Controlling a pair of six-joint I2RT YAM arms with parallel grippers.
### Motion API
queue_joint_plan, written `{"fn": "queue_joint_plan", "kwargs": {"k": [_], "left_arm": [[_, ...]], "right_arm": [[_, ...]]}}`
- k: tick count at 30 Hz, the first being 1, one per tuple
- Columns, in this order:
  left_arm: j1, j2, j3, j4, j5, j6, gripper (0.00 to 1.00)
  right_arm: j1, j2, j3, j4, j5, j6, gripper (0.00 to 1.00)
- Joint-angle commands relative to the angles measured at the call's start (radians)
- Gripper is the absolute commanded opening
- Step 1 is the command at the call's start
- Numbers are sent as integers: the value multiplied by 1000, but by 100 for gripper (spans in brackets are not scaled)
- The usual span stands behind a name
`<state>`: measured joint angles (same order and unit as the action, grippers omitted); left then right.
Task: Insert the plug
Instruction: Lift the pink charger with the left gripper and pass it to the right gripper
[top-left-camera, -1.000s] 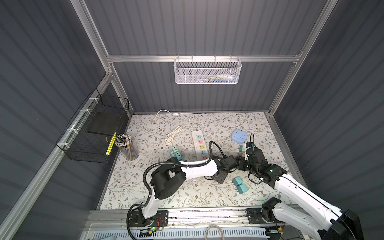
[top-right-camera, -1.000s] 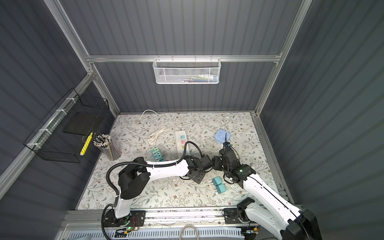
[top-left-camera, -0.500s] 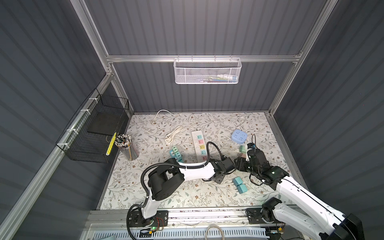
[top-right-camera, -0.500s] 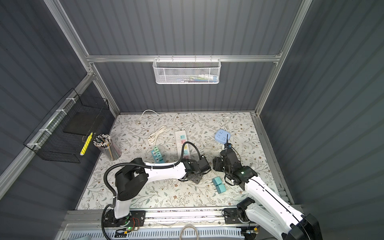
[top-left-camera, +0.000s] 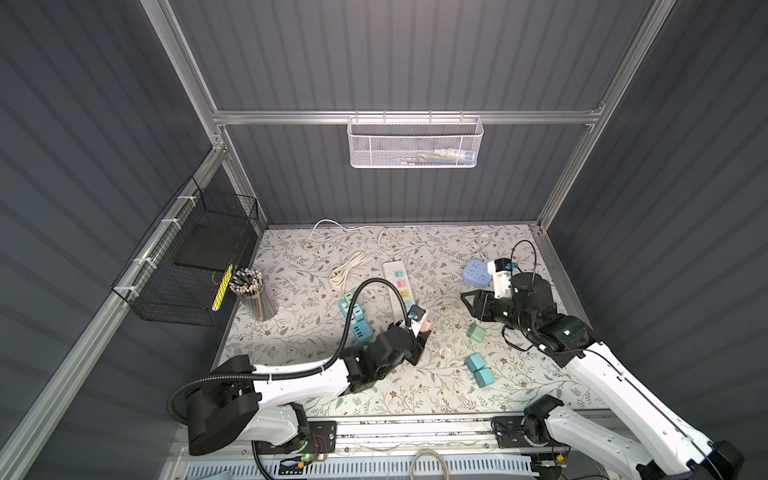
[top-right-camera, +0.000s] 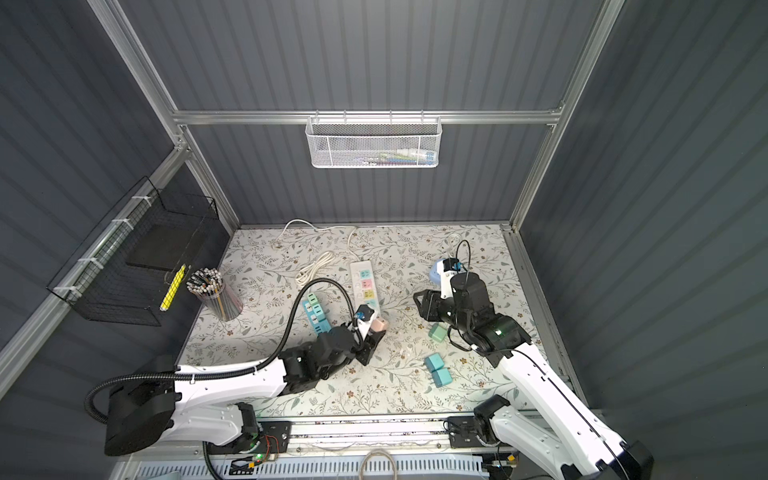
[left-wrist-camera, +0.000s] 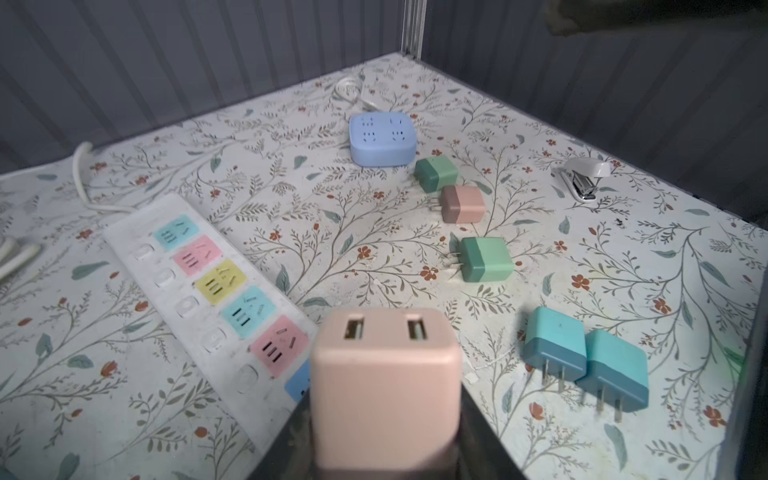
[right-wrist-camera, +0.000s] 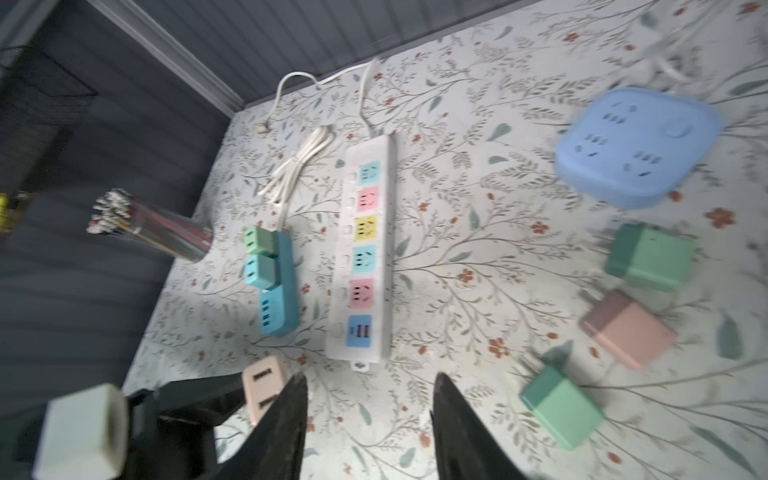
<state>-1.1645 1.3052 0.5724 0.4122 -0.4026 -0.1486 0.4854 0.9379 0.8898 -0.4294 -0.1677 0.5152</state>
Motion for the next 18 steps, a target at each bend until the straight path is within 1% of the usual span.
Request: {"fn": "queue_joint_plan", "kwargs": {"k": [1,2,5,7,8,10,12,14,18], "left_arm": [[-6,-30,-93,377,-79,232,0],[-6,-38,-95,376,-99,265,0],[-6,-60,-107,387,-119,333,0],[-5,-73,-117,380,-143,344,0],[-4,-80,-128,386,-155,345,0],[-3,-91,-140,378,-142,347,0],[-3,-103,-131,325,-109,330,0],[-3,-109,-131,309,-93,324,0],[-3,-112,-135,308,-101,327,0]], "right_arm": [[22,74,83,2,-185,-67,49],[38,100,109,-2,-203,-83,50],[88,168,166,-18,-228,-127,60],[128,217,189,-20,-223,-146,64],[153,230,193,-18,-199,-153,65],[190,244,182,7,-145,-166,63],[209,270,181,17,-156,-178,61],[229,297,185,19,-198,-195,59],[250,335,196,20,-199,-207,55]]}}
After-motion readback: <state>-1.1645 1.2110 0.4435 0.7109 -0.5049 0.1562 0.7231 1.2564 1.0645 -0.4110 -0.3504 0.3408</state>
